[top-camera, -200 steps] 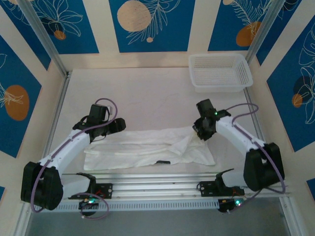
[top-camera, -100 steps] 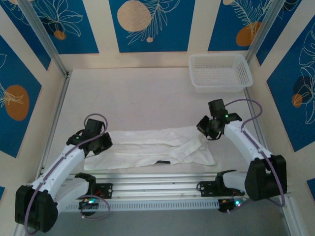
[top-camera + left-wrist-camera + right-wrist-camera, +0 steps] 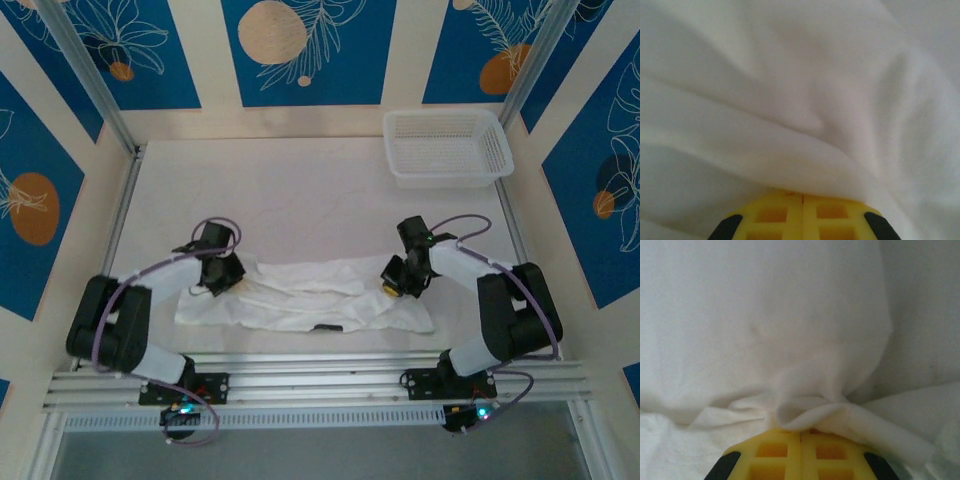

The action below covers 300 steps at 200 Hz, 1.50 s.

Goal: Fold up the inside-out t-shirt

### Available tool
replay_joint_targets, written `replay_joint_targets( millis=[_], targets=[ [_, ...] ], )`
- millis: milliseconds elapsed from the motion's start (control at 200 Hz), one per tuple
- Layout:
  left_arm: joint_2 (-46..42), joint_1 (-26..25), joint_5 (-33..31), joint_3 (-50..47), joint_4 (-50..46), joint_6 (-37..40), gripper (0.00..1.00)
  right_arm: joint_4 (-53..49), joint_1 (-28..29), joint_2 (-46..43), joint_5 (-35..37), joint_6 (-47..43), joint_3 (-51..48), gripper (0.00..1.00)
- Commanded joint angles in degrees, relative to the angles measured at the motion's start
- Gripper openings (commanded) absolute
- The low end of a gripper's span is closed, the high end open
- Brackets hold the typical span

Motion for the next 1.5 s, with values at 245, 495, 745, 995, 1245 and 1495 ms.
replay_joint_targets(
  millis=[245, 495, 745, 995, 1245, 1495],
  targets=[
    [31.06, 2.07, -3.55, 30.64, 10.95, 6.94, 0.00, 6.98, 4.57, 4.99, -3.78, 11.52, 1.54, 0.00],
    [53.97, 3.68, 0.97, 67.52, 4.41, 9.40, 0.00, 18.69, 24.96, 10.33, -8.13, 29.86, 2.40, 0.00],
    [59.28, 4.19, 4.46, 80.88, 3.16, 6.27, 0.00, 21.67, 36.09, 22.73, -12.78, 28.35, 16.74, 0.00],
    [39.93, 5.56, 10.82, 66.91, 11.21, 8.64, 0.19, 9.48, 35.18, 11.17, -1.44, 15.46, 22.18, 0.05],
    [6.30, 5.49, 10.89, 36.83, 6.33, 12.52, 0.37, 8.67, 29.23, -2.97, 1.30, 2.22, 12.65, 0.20],
    [-22.70, 3.84, 9.56, 5.21, -8.92, 11.53, 0.37, 14.16, 25.63, -10.34, -6.01, -2.91, -3.61, 0.36]
  ],
)
